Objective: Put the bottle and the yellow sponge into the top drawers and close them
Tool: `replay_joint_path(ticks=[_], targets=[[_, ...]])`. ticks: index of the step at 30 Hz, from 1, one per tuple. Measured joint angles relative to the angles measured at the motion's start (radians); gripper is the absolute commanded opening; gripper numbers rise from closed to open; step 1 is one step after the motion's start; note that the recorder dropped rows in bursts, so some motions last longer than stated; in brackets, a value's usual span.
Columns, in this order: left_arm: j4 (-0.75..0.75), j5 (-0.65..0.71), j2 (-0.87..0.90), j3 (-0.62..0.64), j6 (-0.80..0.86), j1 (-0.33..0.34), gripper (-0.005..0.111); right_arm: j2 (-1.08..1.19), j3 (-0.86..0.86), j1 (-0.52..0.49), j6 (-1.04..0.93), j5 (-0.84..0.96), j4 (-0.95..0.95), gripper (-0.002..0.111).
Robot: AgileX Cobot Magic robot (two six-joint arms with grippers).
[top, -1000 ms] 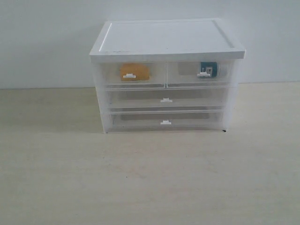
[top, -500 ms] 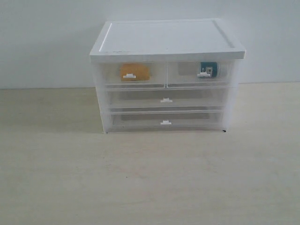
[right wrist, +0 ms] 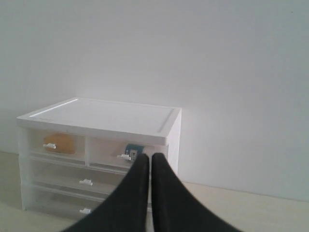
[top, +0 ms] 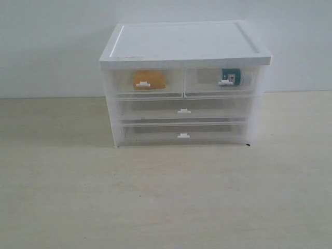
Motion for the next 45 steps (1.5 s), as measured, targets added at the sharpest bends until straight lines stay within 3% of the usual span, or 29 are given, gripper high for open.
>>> replay_joint_path(ticks=[9,22,32,45], targets=[[0.011,-0.009,-0.012,0.03,-0.012,0.011,0.004,0.0,0.0,0.0,0.0,0.0,0.0,0.0],[0.151,-0.025,-0.032,0.2,-0.198,0.14,0.004,0.0,0.0,0.0,0.001,0.002,0.0,0.0],[0.168,-0.021,-0.032,0.303,-0.22,0.216,0.004,0.0,0.0,0.0,0.001,0.003,0.0,0.0],[0.172,-0.008,-0.032,0.304,-0.22,0.22,0.004,0.0,0.0,0.0,0.001,0.003,0.0,0.0]])
